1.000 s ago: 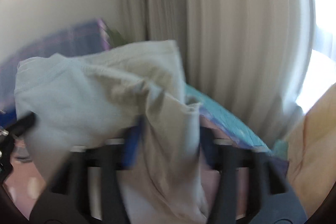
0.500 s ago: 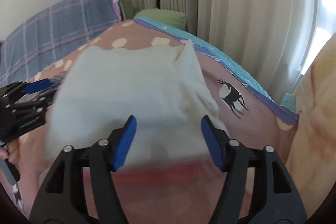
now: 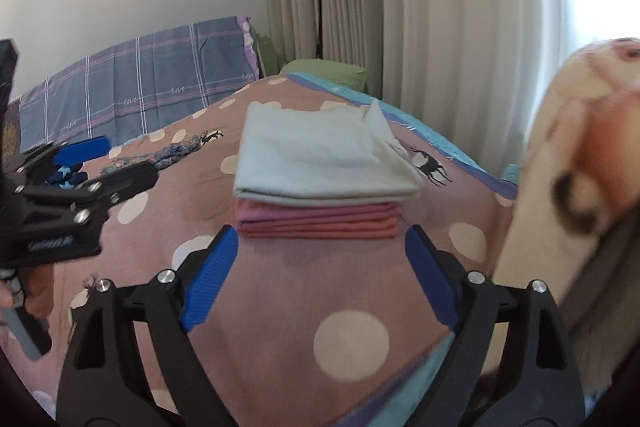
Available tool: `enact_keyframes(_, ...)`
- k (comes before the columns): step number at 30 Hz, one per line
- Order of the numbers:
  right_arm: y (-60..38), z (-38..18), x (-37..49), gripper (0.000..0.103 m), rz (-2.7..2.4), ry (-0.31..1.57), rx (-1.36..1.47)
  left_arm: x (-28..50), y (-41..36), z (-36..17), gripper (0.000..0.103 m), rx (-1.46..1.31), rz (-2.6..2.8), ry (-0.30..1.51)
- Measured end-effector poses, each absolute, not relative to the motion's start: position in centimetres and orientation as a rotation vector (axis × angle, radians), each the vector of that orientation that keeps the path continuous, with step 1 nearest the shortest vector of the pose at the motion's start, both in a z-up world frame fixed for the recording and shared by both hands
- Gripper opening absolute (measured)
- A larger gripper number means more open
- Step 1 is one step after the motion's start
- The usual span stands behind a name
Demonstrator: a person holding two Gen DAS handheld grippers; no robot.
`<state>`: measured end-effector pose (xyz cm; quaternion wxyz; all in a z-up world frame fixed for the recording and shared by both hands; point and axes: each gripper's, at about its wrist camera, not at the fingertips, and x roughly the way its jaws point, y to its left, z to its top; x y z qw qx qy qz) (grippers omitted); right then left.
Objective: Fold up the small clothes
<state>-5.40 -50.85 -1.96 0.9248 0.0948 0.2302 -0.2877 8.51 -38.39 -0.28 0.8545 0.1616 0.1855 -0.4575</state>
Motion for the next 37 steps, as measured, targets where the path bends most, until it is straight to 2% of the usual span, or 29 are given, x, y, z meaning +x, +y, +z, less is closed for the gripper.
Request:
enact_keyframes(7,-46.9,-0.2,-8.2,0.090,-0.601,0.455,0.194,5.0,-32.9,1.2,0.102,0.306,-0.902,0.368)
enact_keyframes(12,-43.7,0.8,-9.2,0.092,-0.582,0.450,0.199,2.4,-28.3,2.1,0.102,0.283,-0.833,0.306)
enact_keyframes(17,-41.1,1.5,-9.8,0.093,-0.575,0.444,0.206,1.3,-24.3,2.8,0.102,0.223,-0.812,0.318)
enact_keyframes(37,-37.9,2.5,-12.0,0.094,-0.601,0.446,0.218,-1.2,-21.5,2.5,0.102,0.247,-0.814,0.316)
